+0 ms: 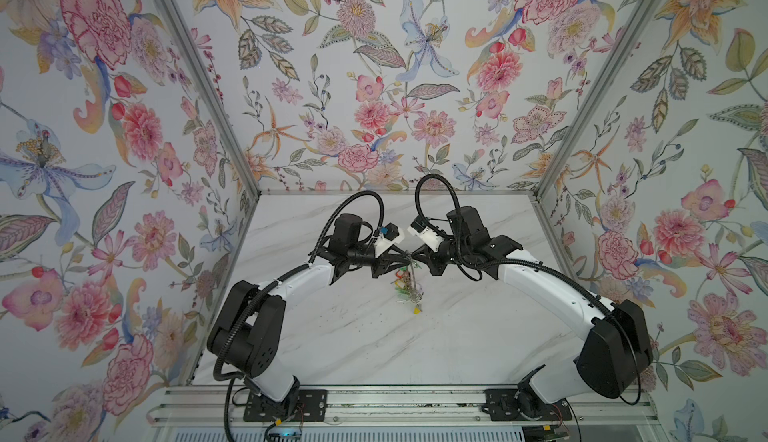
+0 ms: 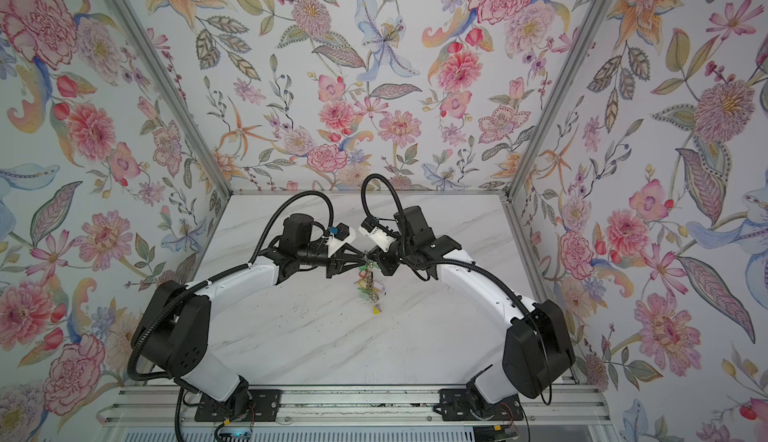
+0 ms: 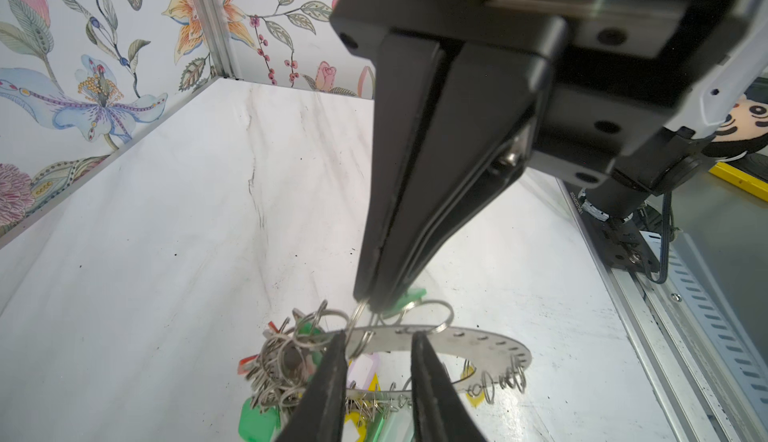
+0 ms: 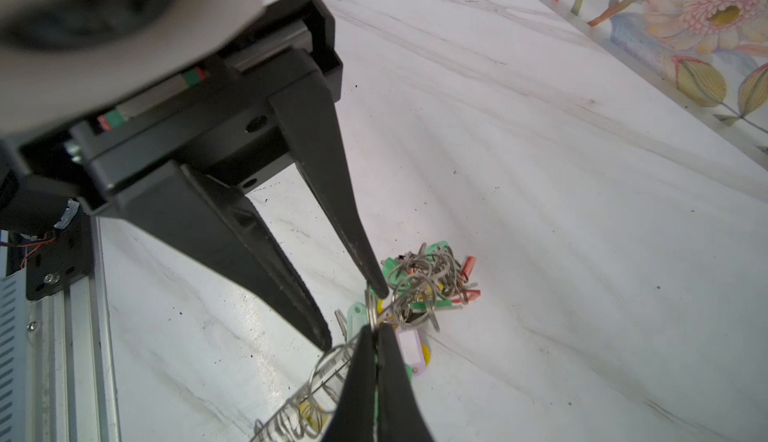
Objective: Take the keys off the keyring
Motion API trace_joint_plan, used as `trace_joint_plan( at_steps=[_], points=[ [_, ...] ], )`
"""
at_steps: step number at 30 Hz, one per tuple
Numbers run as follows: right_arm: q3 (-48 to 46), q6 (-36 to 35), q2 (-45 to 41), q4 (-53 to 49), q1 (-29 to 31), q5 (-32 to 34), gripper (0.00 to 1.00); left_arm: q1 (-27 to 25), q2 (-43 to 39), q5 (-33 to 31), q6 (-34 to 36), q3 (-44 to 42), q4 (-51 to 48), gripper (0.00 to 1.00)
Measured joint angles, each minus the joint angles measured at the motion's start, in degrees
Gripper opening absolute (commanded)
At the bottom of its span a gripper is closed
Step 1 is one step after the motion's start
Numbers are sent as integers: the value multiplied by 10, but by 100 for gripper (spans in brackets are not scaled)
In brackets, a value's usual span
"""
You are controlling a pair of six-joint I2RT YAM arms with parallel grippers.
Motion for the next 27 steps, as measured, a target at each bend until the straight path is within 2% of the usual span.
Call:
trace_joint_plan(
  at_steps=[9, 18, 27],
  points=[
    [-2, 0, 0, 3, 4, -11, 0, 14, 14, 43, 58, 31, -62, 24],
    [-2, 0, 8, 3, 17, -11, 0, 15, 16, 55, 61, 33, -75, 18],
    [-1, -2, 19, 0, 20, 0, 0, 19, 20, 54, 47, 33, -76, 0]
  ],
)
